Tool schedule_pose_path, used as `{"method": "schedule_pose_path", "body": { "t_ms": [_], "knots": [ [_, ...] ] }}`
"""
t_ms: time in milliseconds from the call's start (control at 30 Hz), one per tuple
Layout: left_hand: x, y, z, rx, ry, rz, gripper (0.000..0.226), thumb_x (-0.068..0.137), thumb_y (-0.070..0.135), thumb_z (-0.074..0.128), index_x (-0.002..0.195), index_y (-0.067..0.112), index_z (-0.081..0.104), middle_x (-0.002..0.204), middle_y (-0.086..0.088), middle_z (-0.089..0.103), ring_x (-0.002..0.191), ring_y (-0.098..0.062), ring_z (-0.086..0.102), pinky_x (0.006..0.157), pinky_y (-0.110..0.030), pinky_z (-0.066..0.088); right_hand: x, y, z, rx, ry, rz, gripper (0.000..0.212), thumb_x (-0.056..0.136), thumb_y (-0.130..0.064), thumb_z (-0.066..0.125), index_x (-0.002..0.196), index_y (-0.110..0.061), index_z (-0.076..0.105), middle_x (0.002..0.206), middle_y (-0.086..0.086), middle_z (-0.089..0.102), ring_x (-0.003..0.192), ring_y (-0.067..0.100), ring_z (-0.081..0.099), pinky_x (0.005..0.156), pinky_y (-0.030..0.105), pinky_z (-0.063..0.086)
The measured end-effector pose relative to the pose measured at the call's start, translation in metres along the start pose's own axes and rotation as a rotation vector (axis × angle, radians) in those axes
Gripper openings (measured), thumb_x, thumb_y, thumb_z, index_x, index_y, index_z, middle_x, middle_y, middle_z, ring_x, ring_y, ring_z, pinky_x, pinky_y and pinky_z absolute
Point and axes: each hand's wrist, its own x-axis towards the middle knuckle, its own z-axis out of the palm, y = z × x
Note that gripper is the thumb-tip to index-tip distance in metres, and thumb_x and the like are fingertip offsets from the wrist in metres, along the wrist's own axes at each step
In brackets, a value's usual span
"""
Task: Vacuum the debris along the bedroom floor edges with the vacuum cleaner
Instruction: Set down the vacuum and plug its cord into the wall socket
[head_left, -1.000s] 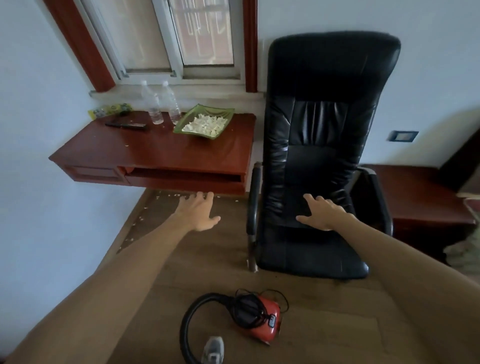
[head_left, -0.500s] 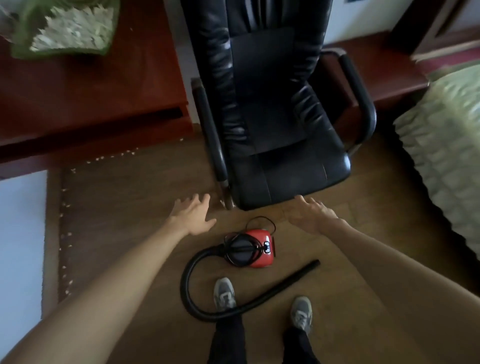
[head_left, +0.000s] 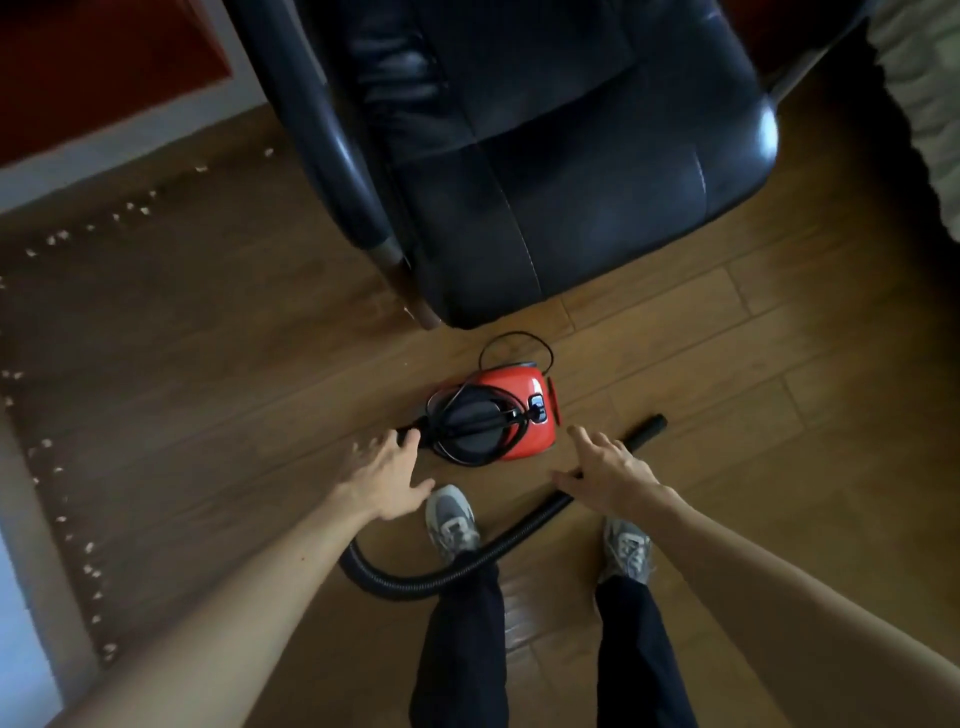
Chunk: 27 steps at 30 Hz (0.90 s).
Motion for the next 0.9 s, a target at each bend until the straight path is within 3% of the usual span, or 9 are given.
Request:
{"method": "schedule_pose_path", "body": {
  "t_ms": [200, 500, 733, 833, 900],
  "knots": [
    [0.051, -0.007, 0.041, 0.013, -0.014, 0.011, 0.07, 0.093, 0.055, 0.05, 0.146, 0.017, 0.025, 0.138, -0.016, 0.045, 0.13, -0.036, 0.045, 0.108, -0.051, 0.032, 0.047, 0.008, 0.049, 0.08, -0.054, 0.026, 0.067, 0.091, -0.055, 0.053, 0.144, -0.022, 0.03, 0.137, 0.009, 0.048, 0.13, 0.031, 0.043, 0.099, 0.047, 0.045],
    [0.114, -0.007, 0.068, 0.016, 0.035, 0.05, 0.078, 0.092, 0.054, 0.052, 0.153, 0.021, 0.016, 0.138, -0.019, 0.047, 0.126, -0.038, 0.049, 0.105, -0.052, 0.038, 0.097, 0.01, 0.1, 0.238, -0.074, 0.056, 0.067, 0.091, -0.054, 0.056, 0.143, -0.02, 0.032, 0.132, 0.011, 0.051, 0.128, 0.034, 0.047, 0.099, 0.046, 0.045],
    [0.142, -0.011, 0.079, 0.048, 0.01, 0.043, 0.074, 0.095, 0.051, 0.05, 0.155, 0.025, 0.015, 0.142, -0.017, 0.044, 0.131, -0.038, 0.045, 0.108, -0.053, 0.033, 0.139, -0.007, 0.11, 0.606, 0.075, 0.143, 0.058, 0.094, -0.046, 0.056, 0.133, -0.006, 0.042, 0.126, 0.017, 0.056, 0.122, 0.035, 0.05, 0.098, 0.04, 0.042],
    [0.15, -0.012, 0.084, 0.055, 0.016, 0.053, 0.071, 0.095, 0.048, 0.051, 0.154, 0.022, 0.019, 0.139, -0.016, 0.045, 0.13, -0.038, 0.045, 0.108, -0.053, 0.034, 0.156, -0.017, 0.107, 0.792, 0.178, 0.219, 0.046, 0.097, -0.04, 0.056, 0.123, -0.001, 0.053, 0.105, 0.01, 0.056, 0.104, 0.029, 0.055, 0.092, 0.033, 0.043],
    [0.153, -0.013, 0.087, 0.049, 0.063, 0.079, 0.065, 0.095, 0.043, 0.052, 0.15, 0.02, 0.026, 0.133, -0.015, 0.05, 0.125, -0.037, 0.049, 0.105, -0.052, 0.037, 0.171, -0.023, 0.107, 0.933, 0.239, 0.289, 0.037, 0.096, -0.038, 0.056, 0.107, -0.003, 0.061, 0.091, 0.006, 0.058, 0.088, 0.028, 0.059, 0.088, 0.036, 0.052]
  ]
}}
